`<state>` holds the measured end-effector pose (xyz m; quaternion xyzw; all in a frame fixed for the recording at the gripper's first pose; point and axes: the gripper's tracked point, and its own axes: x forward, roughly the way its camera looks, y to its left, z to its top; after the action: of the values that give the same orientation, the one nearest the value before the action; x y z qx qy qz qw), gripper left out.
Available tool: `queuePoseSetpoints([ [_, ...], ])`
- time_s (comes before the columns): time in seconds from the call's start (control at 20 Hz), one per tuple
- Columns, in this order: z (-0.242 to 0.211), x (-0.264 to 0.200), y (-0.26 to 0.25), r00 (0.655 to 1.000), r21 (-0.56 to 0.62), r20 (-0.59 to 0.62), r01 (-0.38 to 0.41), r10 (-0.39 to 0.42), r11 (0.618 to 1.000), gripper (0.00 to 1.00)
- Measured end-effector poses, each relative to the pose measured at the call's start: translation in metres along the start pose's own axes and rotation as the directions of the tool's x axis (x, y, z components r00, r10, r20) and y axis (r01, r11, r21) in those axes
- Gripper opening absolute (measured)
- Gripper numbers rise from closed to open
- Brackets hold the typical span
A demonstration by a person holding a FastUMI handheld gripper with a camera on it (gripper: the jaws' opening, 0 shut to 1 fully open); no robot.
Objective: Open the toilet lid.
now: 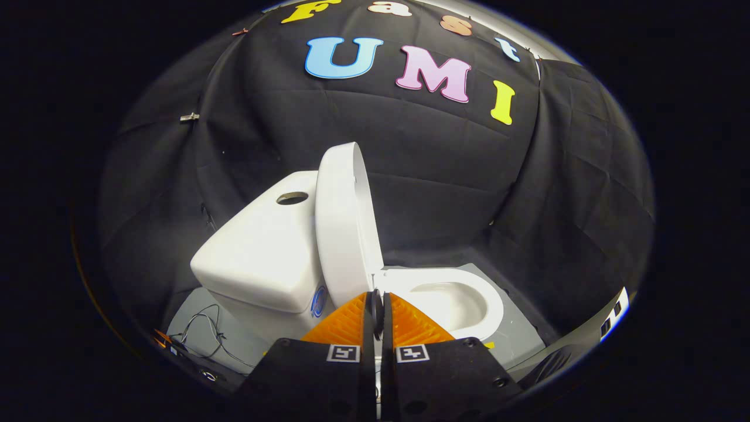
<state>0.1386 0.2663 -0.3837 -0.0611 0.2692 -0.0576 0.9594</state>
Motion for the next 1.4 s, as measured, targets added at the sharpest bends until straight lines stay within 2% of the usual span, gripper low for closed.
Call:
queuePoseSetpoints([
  [0.25, 0.001, 0.001, 0.0, 1.0, -0.015, -0.001, 0.002, -0.002, 1.0, 0.08],
  [0.4, 0.0, -0.001, 0.006, 0.999, -0.014, -0.003, -0.049, 0.049, 0.999, 0.1],
  [0.5, 0.0, -0.004, 0.005, 0.997, -0.017, -0.004, -0.071, 0.071, 0.997, 0.24],
  [0.55, 0.0, -0.005, 0.005, 0.997, -0.019, 0.0, -0.078, 0.078, 0.997, 0.36],
  [0.7, 0.006, -0.009, 0.0, 0.996, -0.029, 0.015, -0.087, 0.087, 0.996, 0.95],
  [0.75, 0.009, -0.012, -0.003, 0.996, -0.024, 0.025, -0.083, 0.083, 0.996, 0.98],
  [0.9, 0.024, -0.019, -0.013, 0.995, -0.026, 0.071, -0.071, 0.073, 0.997, 0.99],
  [1.4, 0.103, -0.077, -0.043, 0.963, -0.008, 0.227, -0.148, 0.146, 0.989, 0.99],
])
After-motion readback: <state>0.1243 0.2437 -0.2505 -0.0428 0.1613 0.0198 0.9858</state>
